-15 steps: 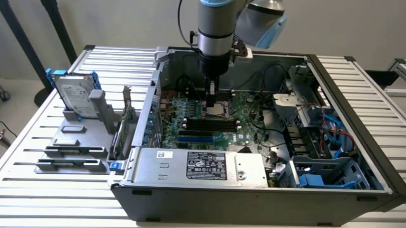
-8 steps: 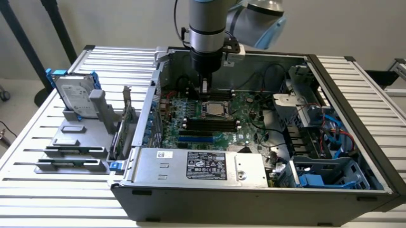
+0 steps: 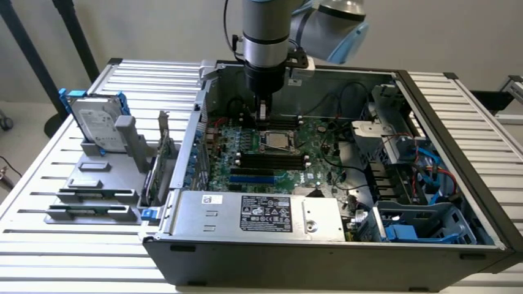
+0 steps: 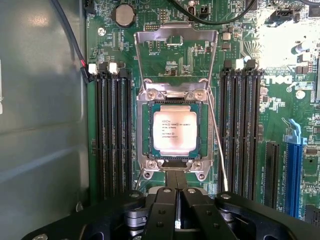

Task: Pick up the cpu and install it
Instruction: 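Close the cpu cover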

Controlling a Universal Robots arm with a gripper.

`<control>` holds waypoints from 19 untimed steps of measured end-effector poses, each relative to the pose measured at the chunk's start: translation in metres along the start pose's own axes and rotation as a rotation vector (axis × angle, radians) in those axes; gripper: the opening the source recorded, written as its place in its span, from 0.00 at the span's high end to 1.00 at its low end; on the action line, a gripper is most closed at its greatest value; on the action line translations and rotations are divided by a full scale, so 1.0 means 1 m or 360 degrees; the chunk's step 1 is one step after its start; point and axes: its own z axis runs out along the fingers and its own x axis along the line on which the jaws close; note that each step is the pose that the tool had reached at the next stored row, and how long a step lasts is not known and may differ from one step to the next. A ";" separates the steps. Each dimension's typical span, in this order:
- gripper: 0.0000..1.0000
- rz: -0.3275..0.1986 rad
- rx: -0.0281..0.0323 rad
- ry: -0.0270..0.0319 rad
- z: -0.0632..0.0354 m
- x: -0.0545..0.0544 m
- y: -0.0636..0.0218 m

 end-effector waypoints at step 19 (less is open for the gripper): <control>0.89 0.0002 0.00229 0.00111 -0.0200 -0.001 0.0383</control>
